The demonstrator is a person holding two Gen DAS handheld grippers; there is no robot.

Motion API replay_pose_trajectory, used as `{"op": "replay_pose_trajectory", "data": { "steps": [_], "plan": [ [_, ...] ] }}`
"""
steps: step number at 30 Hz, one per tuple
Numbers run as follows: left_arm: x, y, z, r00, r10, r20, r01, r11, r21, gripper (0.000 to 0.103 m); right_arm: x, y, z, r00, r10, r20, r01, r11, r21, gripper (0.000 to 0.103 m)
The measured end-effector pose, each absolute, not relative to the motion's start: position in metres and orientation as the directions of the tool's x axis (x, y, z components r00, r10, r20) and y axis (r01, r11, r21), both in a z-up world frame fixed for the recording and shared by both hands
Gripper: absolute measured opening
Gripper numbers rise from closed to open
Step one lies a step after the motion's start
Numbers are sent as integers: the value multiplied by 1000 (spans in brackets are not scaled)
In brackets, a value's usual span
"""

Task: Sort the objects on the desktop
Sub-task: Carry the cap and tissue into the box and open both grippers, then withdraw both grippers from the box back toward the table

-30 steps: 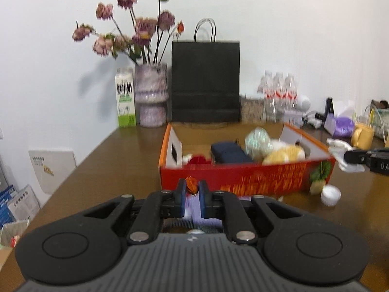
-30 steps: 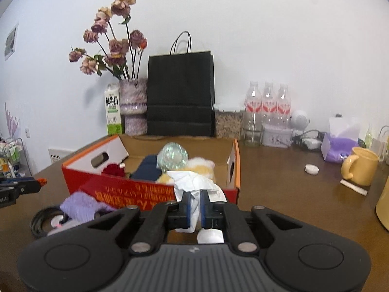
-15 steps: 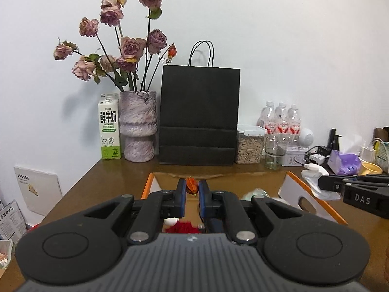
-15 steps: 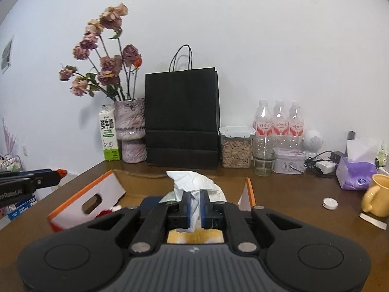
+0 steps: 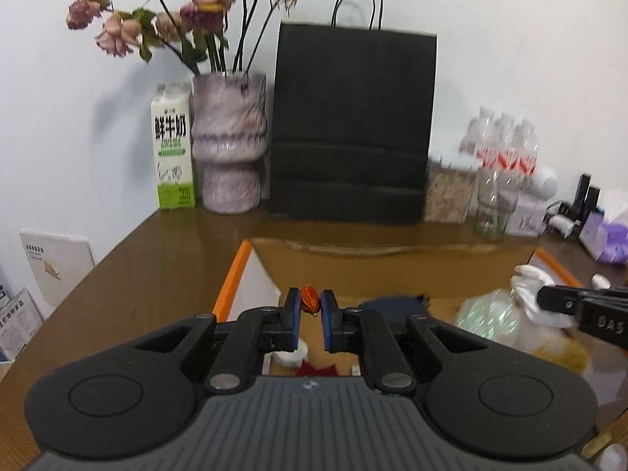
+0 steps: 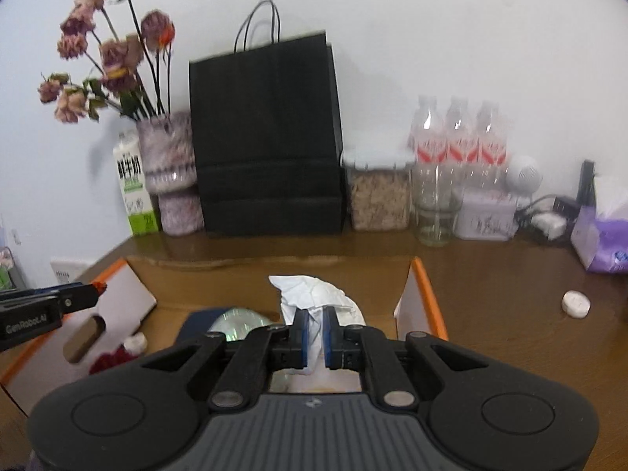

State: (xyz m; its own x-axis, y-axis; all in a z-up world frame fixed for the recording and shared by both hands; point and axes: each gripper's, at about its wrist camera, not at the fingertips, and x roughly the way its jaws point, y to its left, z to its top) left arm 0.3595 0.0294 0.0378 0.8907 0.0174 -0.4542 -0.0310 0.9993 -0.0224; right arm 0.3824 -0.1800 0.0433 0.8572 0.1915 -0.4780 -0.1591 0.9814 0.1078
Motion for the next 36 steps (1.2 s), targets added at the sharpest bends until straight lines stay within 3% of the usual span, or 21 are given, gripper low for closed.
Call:
{"op": "replay_pose_trajectory", "data": {
  "steps": [10,16,17,18,19,20,21,22,24,25,26,36],
  "plan": [
    [358,20,24,882,27,-470,-15,999,30,11,381,-179,34,854,183,-487,-162,983,86,7],
    [356,18,25,888,24,-458,-4,999,45,13,375,-174,36,858,188,-478,-180,982,63,15],
    [355,17,26,892,23,-451,-2,999,47,17,374,-174,36,859,192,-475,-182,981,66,22],
    [353,17,27,896,19,-444,1,999,47,20,372,-174,37,861,192,-470,-182,981,68,35],
    [351,17,28,900,19,-435,1,999,46,33,370,-174,38,865,193,-462,-183,981,66,43],
    [349,17,29,905,23,-425,-3,999,48,50,368,-174,39,871,193,-452,-184,981,65,60],
    [347,16,31,909,31,-416,-9,998,54,58,365,-175,41,876,195,-441,-186,980,64,71],
    [345,15,32,914,42,-403,-18,998,62,69,362,-175,43,880,200,-431,-191,980,65,75],
    [340,13,35,926,49,-375,-25,997,69,82,358,-175,47,888,206,-411,-196,978,67,92],
    [337,13,37,931,50,-362,-27,997,68,96,355,-175,49,892,209,-401,-200,978,65,96],
    [334,13,38,937,58,-343,-37,997,67,103,353,-175,50,894,212,-395,-205,977,62,101],
    [326,14,45,949,77,-306,-63,997,54,103,341,-174,60,905,206,-373,-200,978,53,103]
  ]
}}
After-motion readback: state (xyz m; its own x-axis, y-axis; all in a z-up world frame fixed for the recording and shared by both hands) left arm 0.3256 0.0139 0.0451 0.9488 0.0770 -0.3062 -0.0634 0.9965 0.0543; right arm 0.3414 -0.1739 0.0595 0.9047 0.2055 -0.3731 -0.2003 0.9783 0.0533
